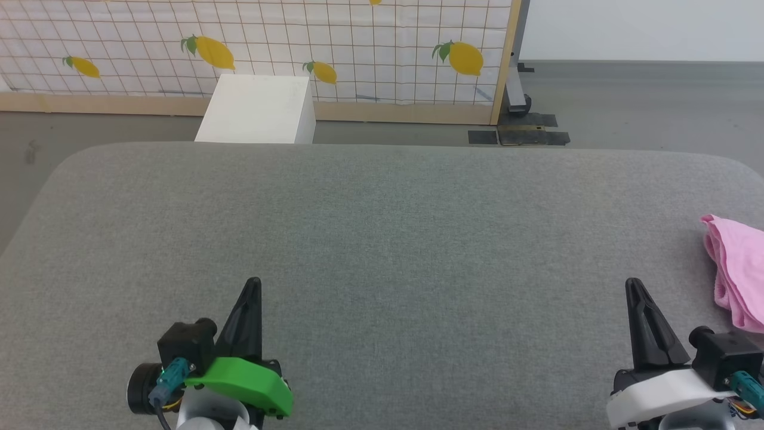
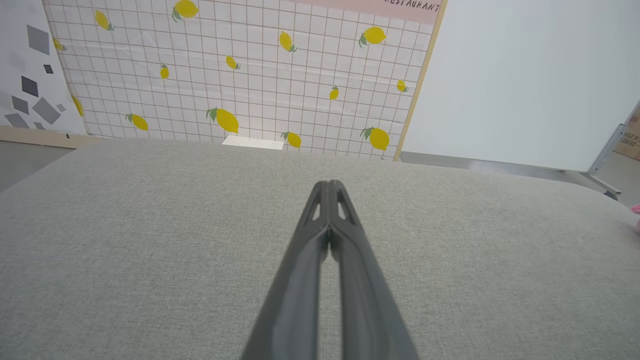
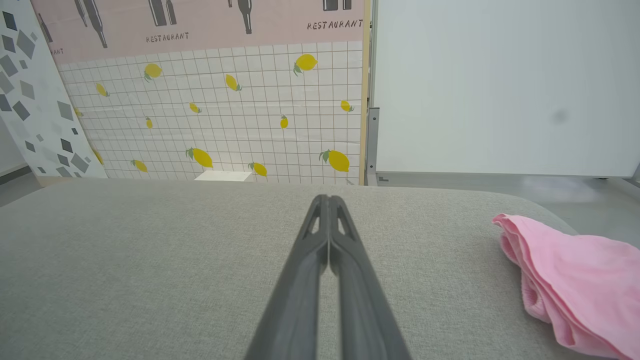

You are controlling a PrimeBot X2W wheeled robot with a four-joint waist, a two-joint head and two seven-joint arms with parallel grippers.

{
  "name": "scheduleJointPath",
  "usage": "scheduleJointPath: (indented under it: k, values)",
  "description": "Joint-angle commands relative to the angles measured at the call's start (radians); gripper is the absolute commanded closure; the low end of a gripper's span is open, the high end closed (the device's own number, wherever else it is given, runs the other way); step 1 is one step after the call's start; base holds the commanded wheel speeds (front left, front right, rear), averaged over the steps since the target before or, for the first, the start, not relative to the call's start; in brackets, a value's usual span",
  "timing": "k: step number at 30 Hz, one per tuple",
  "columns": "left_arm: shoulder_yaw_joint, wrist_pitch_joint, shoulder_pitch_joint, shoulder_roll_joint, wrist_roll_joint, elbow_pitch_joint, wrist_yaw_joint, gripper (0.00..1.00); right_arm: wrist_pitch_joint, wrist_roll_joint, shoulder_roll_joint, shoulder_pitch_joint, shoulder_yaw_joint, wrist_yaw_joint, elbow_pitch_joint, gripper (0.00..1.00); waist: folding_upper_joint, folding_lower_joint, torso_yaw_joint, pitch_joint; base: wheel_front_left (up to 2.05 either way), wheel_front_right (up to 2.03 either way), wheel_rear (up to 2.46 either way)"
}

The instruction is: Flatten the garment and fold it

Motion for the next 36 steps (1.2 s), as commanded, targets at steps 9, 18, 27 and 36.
scheduleJointPath:
  k: [9, 18, 27, 36]
  values:
    - [0.011, 0.021, 0.008, -0.002, 0.032, -0.018, 0.012, 1.00, 0.021, -0.018, 0.001, -0.020, 0.012, -0.001, -0.005, 1.00, 0.0000, 0.0000, -0.004, 0.002, 0.00, 0.00, 0.00]
    - [0.019, 0.040, 0.009, -0.003, 0.053, -0.029, 0.018, 1.00, 0.038, -0.027, 0.001, -0.027, 0.020, -0.001, -0.006, 1.00, 0.0000, 0.0000, -0.007, 0.003, 0.00, 0.00, 0.00]
    - [0.027, 0.058, 0.010, -0.003, 0.074, -0.040, 0.025, 1.00, 0.054, -0.036, 0.001, -0.035, 0.028, -0.001, -0.007, 1.00, 0.0000, 0.0000, -0.011, 0.005, 0.00, 0.00, 0.00]
    - [0.035, 0.076, 0.012, -0.003, 0.095, -0.051, 0.032, 1.00, 0.070, -0.045, 0.001, -0.042, 0.036, -0.001, -0.008, 1.00, 0.0000, 0.0000, -0.015, 0.006, 0.00, 0.00, 0.00]
